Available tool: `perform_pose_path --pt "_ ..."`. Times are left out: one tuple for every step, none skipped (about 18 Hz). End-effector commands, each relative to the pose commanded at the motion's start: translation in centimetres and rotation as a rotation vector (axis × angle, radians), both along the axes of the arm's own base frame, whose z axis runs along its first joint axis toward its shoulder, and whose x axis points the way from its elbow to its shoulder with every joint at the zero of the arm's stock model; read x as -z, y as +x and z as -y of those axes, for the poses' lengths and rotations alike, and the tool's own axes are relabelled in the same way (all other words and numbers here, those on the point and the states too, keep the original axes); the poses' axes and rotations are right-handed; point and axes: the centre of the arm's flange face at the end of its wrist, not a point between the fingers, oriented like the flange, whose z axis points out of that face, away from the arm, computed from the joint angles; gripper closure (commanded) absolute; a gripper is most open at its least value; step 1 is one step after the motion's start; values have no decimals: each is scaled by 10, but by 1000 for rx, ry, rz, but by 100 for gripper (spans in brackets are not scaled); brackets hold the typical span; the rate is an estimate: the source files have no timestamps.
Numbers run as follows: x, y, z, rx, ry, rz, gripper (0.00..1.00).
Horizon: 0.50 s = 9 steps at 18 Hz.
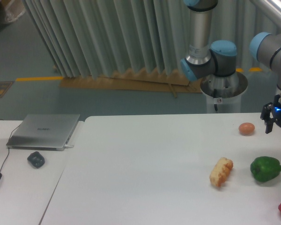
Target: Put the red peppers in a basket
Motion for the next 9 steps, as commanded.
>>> perform_pose_path --pt "1 0 0 -2 -1 1 0" --pt "-1 0 0 -2 2 -3 0" --pt "-2 -1 0 -3 2 -4 0" --pt "-2 -1 0 -3 2 -4 0" --pt "-2 -1 0 -6 2 -4 0" --pt "-2 -1 0 -11 4 -3 0" --pt "-2 -1 0 -17 5 -3 0" --pt "-3 -2 0 -20 6 -6 0" --pt "-3 -2 -1 -21 10 -12 0"
